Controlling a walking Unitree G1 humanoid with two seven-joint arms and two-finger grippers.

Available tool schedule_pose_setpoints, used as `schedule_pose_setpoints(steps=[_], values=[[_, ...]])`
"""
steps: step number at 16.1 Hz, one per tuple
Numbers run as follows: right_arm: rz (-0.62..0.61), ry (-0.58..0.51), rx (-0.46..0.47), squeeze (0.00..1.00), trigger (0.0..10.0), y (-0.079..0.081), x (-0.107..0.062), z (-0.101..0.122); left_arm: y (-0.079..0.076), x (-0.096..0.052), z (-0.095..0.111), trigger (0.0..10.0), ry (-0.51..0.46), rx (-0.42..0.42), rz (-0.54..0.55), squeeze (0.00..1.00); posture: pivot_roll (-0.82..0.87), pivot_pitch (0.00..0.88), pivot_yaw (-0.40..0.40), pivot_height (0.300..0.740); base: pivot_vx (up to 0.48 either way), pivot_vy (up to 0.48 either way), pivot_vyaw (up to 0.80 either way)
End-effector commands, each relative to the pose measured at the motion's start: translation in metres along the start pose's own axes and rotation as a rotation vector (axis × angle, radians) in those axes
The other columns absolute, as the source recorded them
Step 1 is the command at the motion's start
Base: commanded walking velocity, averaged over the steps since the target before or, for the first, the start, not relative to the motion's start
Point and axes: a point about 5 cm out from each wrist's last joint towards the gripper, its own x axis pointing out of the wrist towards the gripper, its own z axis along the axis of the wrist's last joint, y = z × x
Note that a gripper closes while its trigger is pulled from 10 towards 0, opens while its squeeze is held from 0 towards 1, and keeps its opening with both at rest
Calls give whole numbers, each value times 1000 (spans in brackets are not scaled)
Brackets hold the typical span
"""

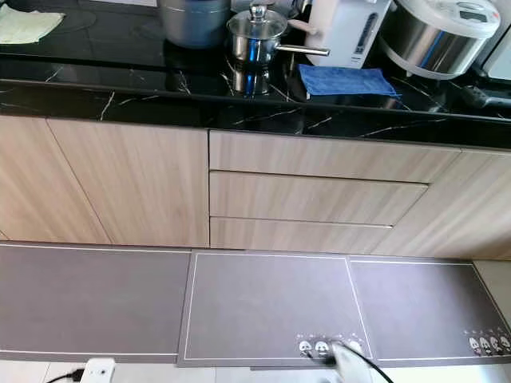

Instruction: Kitchen organization

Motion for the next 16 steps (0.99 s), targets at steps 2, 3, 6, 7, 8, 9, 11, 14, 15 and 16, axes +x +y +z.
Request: schedule_pose_setpoints(steps=[2, 3, 6, 7, 8, 9, 11, 14, 15, 16], values=[[-28, 24, 11, 0, 10000, -7, -2, -8, -8, -1, -13, 10000, 48, 8, -34, 0, 67, 59, -119, 740, 0, 0, 0], [-18, 18, 28, 0, 10000, -3, -1, -9, -8, -1, -12, 10000, 45, 15, -31, 0, 65, 58, -116, 740, 0, 0, 0], [13, -13, 52, 0, 10000, 9, 2, -2, -7, -1, -11, 10000, 36, -14, -25, 0, 73, 58, -114, 740, 0, 0, 0], [20, -24, 59, 0, 10000, 11, 3, 1, -7, -1, -10, 10000, 29, -38, -24, 0, 73, 58, -114, 740, 0, 0, 0], [24, -34, 63, 0, 10000, 14, 3, 5, -7, -1, -10, 10000, 29, -49, -24, 0, 73, 58, -114, 740, 0, 0, 0], [26, -41, 75, 0, 10000, 14, 3, 6, -7, -1, -10, 10000, 30, -45, -24, 0, 77, 54, -117, 740, 0, 0, 0], [29, -44, 76, 0, 10000, 14, 3, 6, -6, -1, -12, 10000, 35, -53, -17, 0, 76, 49, -115, 740, 0, 0, 0], [25, -51, 103, 0, 10000, 11, 3, 5, -6, -2, -15, 10000, 50, -43, -21, 0, 74, 40, -115, 740, 0, 0, 0], [26, -50, 102, 0, 10000, 11, 2, 4, -7, -2, -15, 10000, 51, -41, -27, 0, 71, 36, -115, 740, 0, 0, 0], [25, -46, 90, 0, 10000, 11, 2, 4, -8, -1, -15, 10000, 49, -31, -30, 0, 67, 33, -115, 740, 0, 0, 0]])
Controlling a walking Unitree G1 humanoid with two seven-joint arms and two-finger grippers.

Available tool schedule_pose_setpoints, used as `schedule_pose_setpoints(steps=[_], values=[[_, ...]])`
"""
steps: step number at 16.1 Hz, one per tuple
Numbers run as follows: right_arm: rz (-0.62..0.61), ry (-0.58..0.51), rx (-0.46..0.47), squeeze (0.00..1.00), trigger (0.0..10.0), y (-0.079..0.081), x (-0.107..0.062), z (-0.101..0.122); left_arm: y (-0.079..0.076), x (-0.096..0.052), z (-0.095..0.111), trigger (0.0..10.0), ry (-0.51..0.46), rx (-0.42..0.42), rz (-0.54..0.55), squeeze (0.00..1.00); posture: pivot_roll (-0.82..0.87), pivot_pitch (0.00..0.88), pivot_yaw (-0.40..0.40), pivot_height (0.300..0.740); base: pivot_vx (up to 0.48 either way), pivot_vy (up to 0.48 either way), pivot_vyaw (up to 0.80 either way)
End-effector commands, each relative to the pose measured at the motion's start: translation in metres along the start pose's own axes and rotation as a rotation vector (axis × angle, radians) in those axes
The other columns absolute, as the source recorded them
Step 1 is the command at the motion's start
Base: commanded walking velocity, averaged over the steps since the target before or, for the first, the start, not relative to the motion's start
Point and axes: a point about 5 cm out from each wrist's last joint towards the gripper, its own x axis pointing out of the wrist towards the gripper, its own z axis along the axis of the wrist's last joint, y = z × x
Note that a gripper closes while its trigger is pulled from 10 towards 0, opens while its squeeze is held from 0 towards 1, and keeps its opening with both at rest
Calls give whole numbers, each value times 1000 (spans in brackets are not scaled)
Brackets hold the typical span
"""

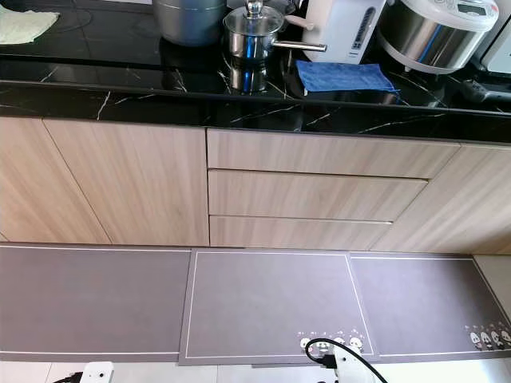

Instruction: Kitchen organization

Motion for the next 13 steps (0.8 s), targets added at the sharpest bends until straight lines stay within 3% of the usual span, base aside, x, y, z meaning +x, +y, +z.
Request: schedule_pose_setpoints(steps=[1, 7, 13], values=[[-15, 2, 5, 0, 10000, -6, -2, -2, -8, -1, -13, 10000, 48, -7, -30, 0, 67, 33, -116, 740, 0, 0, 0], [-19, -1, 15, 0, 10000, -10, -3, -2, -9, -2, -16, 10000, 52, -27, -28, 0, 43, 49, -137, 740, 0, 0, 0], [-6, -9, 12, 0, 10000, -6, -2, -1, -4, -2, -17, 10000, 63, 38, -19, 0, 25, 59, -115, 740, 0, 0, 0]])
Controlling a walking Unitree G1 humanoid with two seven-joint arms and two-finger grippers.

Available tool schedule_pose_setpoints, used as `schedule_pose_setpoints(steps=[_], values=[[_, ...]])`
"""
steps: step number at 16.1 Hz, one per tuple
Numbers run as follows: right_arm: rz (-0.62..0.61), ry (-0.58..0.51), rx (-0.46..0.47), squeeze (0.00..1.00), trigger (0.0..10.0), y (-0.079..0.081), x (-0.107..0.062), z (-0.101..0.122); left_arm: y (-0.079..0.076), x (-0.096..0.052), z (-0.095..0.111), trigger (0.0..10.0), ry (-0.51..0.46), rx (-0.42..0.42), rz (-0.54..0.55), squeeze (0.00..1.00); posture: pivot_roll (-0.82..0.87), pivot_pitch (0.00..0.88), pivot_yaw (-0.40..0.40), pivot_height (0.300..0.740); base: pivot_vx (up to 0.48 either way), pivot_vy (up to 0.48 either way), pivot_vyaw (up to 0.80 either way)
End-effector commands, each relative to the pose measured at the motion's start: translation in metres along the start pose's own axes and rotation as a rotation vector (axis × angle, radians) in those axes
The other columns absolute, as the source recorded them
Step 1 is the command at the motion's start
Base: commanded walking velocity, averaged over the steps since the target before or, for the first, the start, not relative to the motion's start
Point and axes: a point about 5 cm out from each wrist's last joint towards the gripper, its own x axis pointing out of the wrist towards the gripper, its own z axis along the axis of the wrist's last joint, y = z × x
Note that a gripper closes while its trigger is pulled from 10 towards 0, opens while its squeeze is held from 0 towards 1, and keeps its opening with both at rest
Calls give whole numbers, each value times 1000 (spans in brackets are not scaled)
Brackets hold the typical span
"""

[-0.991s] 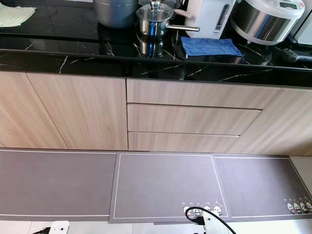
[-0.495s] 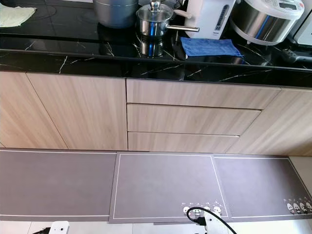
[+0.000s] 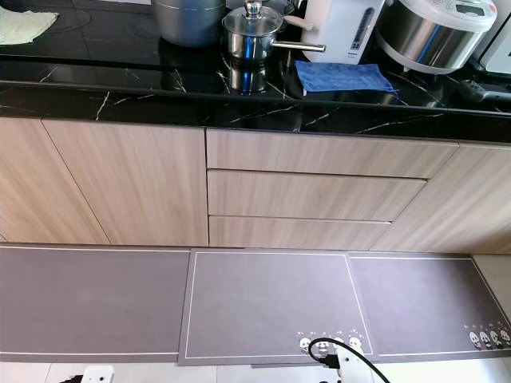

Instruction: Kitchen organization

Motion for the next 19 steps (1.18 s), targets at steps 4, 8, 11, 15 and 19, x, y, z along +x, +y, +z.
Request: schedule_pose_setpoints(steps=[4, 8, 11, 15, 19], values=[[7, -24, -28, 0, 10000, -2, -1, 2, -6, -1, -11, 10000, 48, 17, -14, 0, 30, 61, -111, 740, 0, 0, 200], [12, -22, 1, 0, 10000, -2, -1, 1, -8, -1, -11, 10000, 50, 18, -19, 0, 29, 60, -115, 740, 0, 0, 116], [14, -20, -8, 0, 10000, -3, -1, 2, -10, -1, -11, 10000, 52, 16, -20, 0, 32, 57, -120, 740, 0, -169, 0], [19, -12, -76, 0, 10000, -4, -1, 4, -11, 0, -10, 10000, 51, 8, -22, 0, 32, 50, -127, 740, 0, -301, 300], [21, -14, -35, 0, 10000, -4, -1, 3, -12, 1, -7, 10000, 48, 6, -25, 0, 30, 39, -128, 740, 0, -302, 0]])
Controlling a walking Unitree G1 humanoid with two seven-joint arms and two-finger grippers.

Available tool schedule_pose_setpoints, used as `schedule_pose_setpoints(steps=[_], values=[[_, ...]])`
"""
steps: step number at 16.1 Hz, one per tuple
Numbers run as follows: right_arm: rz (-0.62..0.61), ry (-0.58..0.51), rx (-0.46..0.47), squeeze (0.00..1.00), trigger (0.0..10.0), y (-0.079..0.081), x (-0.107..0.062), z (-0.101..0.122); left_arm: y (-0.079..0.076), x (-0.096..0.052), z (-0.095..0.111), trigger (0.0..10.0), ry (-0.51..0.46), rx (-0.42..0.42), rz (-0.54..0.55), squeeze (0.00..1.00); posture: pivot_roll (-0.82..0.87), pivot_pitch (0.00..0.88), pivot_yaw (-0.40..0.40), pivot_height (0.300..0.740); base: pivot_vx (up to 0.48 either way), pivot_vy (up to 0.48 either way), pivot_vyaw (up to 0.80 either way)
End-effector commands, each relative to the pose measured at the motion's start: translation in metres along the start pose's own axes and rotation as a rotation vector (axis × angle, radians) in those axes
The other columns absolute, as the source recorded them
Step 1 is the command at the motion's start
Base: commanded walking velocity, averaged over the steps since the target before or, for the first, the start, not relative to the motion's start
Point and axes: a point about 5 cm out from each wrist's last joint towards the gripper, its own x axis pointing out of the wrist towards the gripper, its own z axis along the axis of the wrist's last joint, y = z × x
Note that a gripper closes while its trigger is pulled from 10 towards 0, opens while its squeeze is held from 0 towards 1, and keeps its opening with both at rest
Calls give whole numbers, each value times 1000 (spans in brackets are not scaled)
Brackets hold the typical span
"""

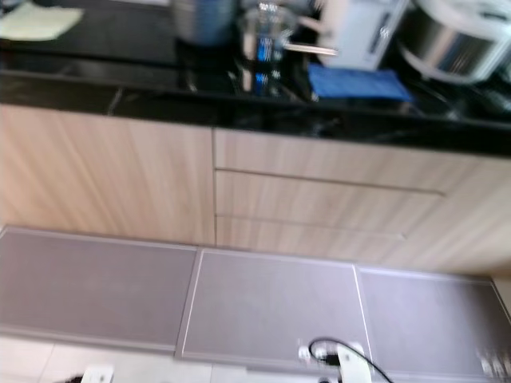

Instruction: Kitchen organization

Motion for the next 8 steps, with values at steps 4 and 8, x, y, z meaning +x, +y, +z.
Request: schedule_pose_setpoints(steps=[4, 8], values=[[-3, 2, 12, 0, 10000, -2, -1, -2, -11, 0, -10, 10000, 40, 4, -35, 0, 26, 34, -123, 740, 0, -302, 0], [-7, -6, 28, 0, 10000, -1, -1, -3, -12, 0, -11, 10000, 43, 10, -42, 0, 25, 35, -117, 740, 0, -301, 0]])
